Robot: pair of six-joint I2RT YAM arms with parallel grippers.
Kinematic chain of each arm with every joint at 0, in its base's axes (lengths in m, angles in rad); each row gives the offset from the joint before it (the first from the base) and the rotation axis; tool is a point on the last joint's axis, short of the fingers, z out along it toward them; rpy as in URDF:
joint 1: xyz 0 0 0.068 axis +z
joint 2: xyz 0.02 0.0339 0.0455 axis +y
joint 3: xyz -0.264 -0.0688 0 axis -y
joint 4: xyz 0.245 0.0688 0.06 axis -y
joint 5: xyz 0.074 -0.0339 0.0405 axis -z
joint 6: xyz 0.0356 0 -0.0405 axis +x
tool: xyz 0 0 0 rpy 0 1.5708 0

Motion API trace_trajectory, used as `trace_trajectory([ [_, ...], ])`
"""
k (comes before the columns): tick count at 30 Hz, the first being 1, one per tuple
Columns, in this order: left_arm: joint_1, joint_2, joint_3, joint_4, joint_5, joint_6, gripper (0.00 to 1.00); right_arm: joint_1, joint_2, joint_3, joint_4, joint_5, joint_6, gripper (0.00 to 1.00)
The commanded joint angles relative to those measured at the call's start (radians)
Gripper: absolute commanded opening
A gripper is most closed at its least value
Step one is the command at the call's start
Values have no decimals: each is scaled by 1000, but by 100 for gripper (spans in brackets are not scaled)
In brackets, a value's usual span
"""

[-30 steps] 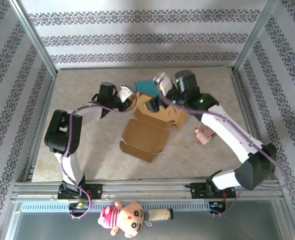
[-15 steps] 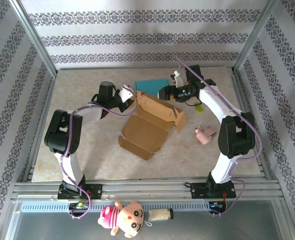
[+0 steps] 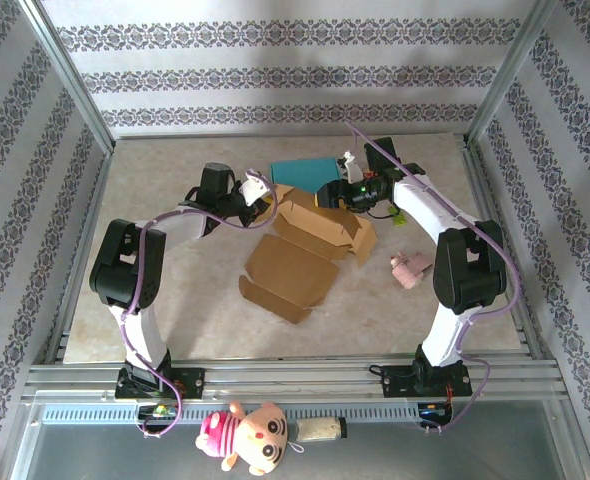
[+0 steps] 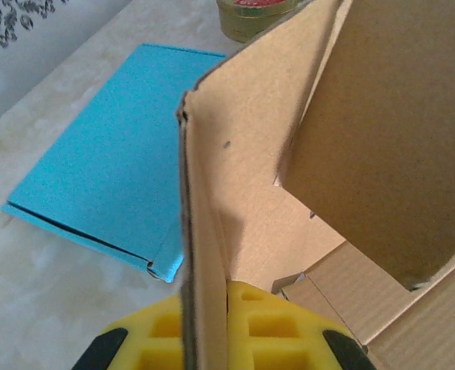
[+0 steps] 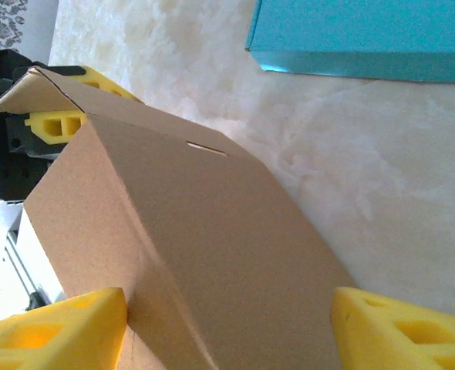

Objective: Fold the paper box

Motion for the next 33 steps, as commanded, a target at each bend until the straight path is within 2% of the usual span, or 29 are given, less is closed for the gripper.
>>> trace_trajectory([
  [1,-32,-47,54,-113,-25,-65,0,22,29,-14,14,40,21,68],
  [5,-51,-37,110,-226,-104,-192,0,35,27,-15,29,35,27,62],
  [8,-74,-36,125,-250,-177,-296,0,48,29,-21,47,31,42,58],
  [14,-149,-64,88,-195,-289,-401,0,76,29,-35,76,52,57,53],
  [19,-165,-99,30,-111,-299,-477,1,88,15,-57,97,91,68,48],
  [21,-176,-108,-4,-63,-262,-501,4,102,11,-64,105,103,65,48],
  [25,-202,-124,-64,0,-275,-520,10,121,-1,-91,147,127,64,48],
  [30,-207,-125,-116,75,-168,-570,26,122,0,-105,170,141,61,48],
  [33,-207,-131,-123,40,-167,-549,36,122,-6,-106,165,147,48,48],
])
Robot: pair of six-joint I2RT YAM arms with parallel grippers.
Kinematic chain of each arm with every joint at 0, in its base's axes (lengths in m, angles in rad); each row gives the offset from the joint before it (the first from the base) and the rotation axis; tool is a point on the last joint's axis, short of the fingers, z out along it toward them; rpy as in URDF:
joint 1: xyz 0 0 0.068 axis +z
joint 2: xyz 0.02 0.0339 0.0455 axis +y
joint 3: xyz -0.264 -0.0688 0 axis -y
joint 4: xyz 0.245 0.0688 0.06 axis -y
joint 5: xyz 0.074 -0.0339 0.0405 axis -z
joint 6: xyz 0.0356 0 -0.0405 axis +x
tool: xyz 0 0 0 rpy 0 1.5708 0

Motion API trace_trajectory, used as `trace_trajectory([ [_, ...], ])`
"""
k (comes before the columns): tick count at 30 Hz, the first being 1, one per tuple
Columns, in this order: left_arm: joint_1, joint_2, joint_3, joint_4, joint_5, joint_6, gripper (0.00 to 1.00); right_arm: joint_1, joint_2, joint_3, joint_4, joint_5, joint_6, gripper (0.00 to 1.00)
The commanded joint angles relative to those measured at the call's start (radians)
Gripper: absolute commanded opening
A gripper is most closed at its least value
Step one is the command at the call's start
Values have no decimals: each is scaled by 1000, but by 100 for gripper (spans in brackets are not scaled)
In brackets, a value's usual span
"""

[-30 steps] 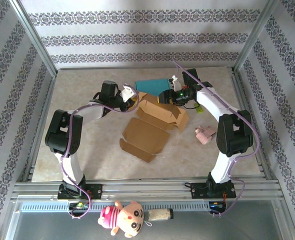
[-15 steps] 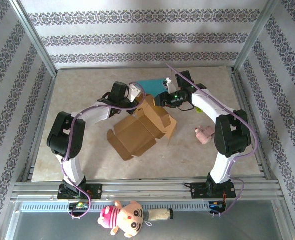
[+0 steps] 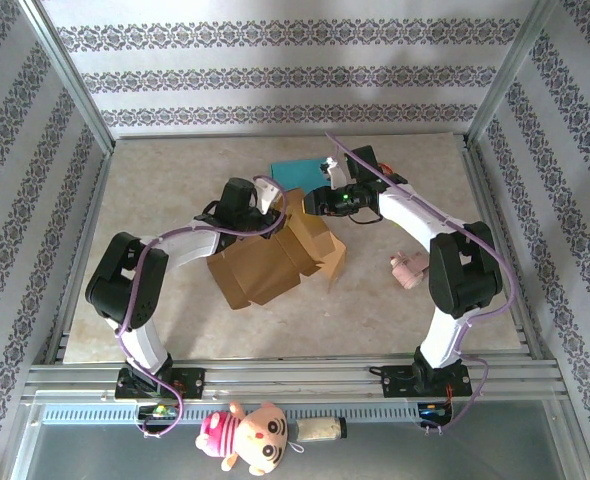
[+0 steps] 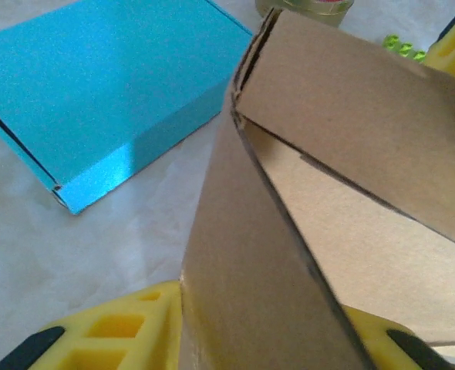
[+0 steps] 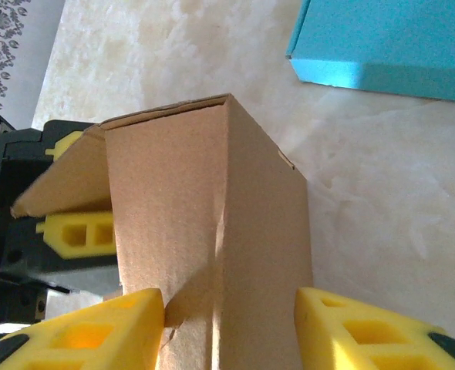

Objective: Fold the paper box

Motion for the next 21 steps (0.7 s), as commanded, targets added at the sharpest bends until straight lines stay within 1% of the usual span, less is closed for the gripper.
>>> trace_trajectory([
  [1,-35,-32,-14,13,75,-7,38,13,3,-35,-9,73,-20,48],
  [3,-33,-44,-17,-37,18,26,41,17,-10,-43,-9,85,-40,48],
  [5,-28,-60,-25,-75,-12,53,42,23,-19,-49,-9,97,-60,47],
  [7,-19,-80,-43,-89,11,68,45,32,-23,-56,-14,104,-86,47],
  [11,-5,-106,-84,-91,109,59,50,68,-32,-73,-32,146,-142,46],
  [14,-2,-121,-138,-36,136,-5,52,102,-54,-104,-26,191,-185,46],
  [16,0,-142,-195,35,146,-43,52,116,-63,-118,-24,232,-206,45],
  [18,-1,-165,-237,84,129,-58,52,121,-67,-123,-26,244,-221,45],
  [21,2,-215,-280,103,101,-57,53,121,-64,-122,-35,243,-234,45],
])
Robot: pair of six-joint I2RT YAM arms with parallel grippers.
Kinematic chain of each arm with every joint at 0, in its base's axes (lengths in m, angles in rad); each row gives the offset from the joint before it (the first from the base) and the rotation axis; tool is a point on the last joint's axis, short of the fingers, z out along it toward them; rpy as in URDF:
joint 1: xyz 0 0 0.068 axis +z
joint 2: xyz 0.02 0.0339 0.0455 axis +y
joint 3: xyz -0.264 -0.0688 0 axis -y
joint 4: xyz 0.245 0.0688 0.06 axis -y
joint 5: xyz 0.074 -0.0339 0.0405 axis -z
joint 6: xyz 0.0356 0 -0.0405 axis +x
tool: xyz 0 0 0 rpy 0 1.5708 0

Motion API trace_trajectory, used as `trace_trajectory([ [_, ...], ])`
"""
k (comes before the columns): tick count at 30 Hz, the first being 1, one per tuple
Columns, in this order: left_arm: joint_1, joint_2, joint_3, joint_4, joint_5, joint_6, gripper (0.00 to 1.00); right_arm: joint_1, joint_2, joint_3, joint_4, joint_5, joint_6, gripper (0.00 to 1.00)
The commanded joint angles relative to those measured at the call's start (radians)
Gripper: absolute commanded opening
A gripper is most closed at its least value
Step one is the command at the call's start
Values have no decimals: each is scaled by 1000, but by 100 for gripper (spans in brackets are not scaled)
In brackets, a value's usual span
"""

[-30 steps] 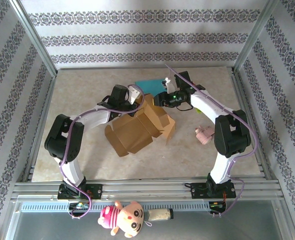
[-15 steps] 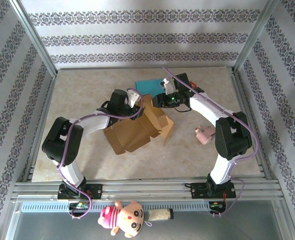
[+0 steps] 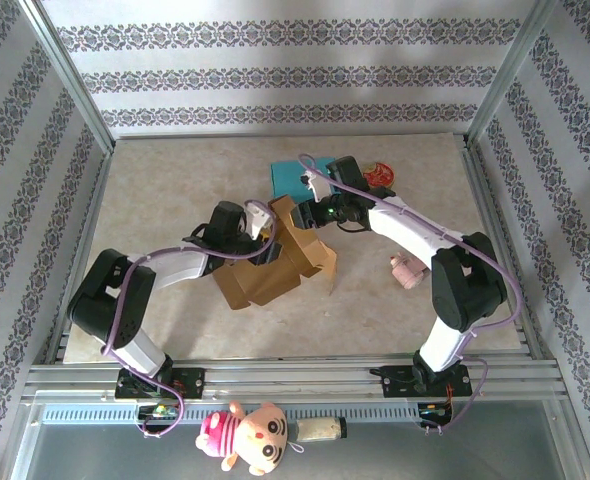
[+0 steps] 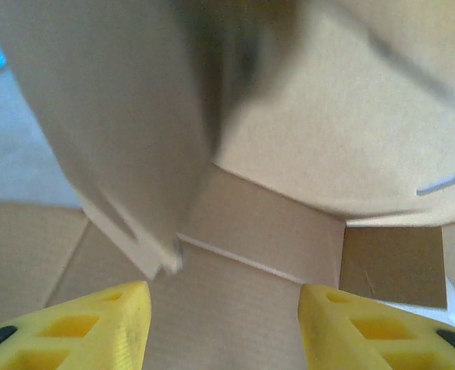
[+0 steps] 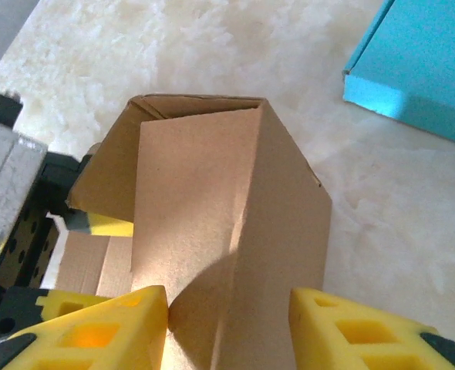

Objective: Fold the paper box

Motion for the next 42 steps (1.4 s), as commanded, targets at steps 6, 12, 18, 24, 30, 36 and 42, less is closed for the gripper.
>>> trace_trajectory([
  [6,62,-260,-57,-1,-24,16,55,-2,28,-32,-111,67,-70,44],
  [12,221,-408,-25,-117,-73,112,62,-2,34,-27,-116,63,-71,44],
  [18,266,-160,189,-317,17,316,61,-2,34,-26,-120,54,-79,44],
  [24,264,-6,281,-352,214,548,58,-2,33,-17,-127,45,-80,44],
  [30,242,156,402,-415,384,645,56,-11,45,-3,-131,-2,-71,45],
  [36,200,268,488,-447,367,661,55,-31,69,12,-133,-87,-52,47],
  [42,179,316,563,-528,369,702,55,-42,77,25,-132,-147,-40,47],
])
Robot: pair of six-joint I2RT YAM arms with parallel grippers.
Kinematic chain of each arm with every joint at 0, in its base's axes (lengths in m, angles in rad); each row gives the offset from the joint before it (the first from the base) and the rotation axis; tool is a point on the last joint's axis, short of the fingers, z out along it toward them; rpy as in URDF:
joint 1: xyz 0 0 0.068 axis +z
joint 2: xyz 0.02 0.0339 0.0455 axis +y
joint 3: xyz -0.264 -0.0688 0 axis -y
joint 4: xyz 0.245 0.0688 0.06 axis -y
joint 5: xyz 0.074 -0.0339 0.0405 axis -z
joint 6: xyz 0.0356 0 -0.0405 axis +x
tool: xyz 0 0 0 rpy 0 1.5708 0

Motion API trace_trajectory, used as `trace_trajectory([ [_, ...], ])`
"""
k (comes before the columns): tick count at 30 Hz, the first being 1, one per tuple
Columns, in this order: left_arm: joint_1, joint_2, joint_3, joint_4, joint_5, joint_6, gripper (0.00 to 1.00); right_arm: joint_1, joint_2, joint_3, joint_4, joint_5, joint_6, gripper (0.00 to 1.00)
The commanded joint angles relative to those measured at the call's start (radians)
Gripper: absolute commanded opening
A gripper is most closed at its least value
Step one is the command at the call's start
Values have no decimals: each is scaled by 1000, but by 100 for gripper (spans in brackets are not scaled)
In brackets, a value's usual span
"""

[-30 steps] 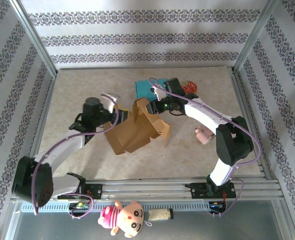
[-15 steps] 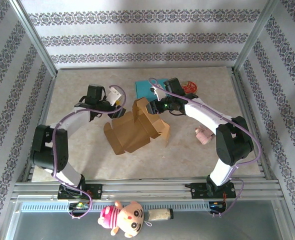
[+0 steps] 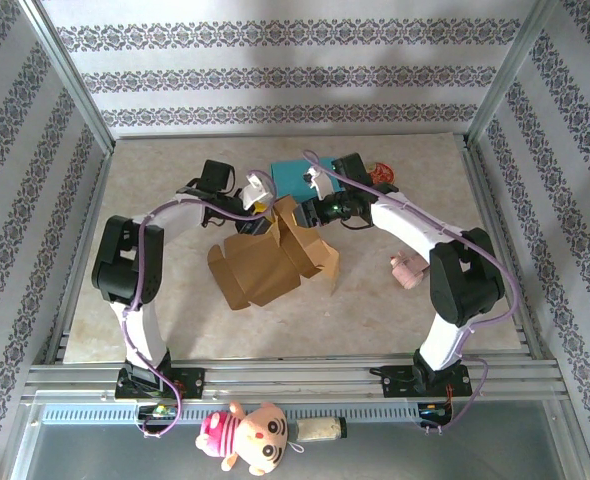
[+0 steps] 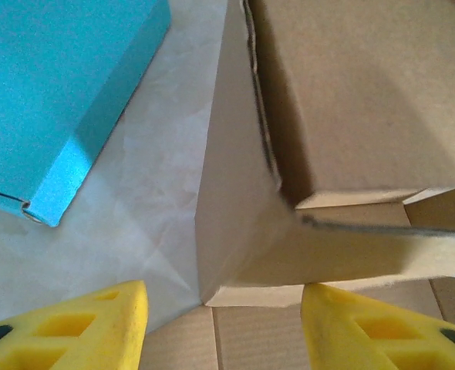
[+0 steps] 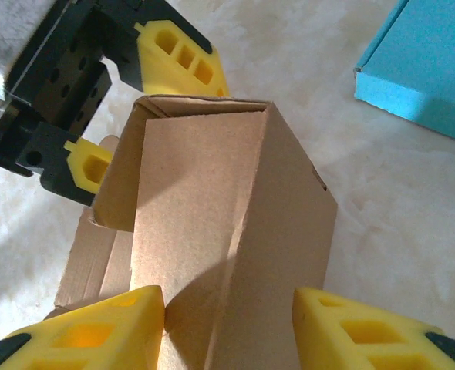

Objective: Fold the paper box

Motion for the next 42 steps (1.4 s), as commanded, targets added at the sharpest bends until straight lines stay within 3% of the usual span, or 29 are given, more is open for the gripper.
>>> trace_trajectory([
  [1,-18,28,65,-100,36,65,55,-5,45,-5,-99,-46,4,47],
  [10,-44,95,166,-176,38,95,51,-29,77,5,-53,-191,66,50],
  [18,-44,122,174,-75,251,9,49,-53,81,-19,66,-314,170,53],
  [24,-43,111,140,-49,205,9,48,-74,59,-44,117,-336,203,54],
  [30,-44,105,129,-47,196,11,48,-82,62,-55,138,-348,224,65],
  [42,-48,172,213,-48,227,-108,45,-92,83,-46,184,-401,276,64],
])
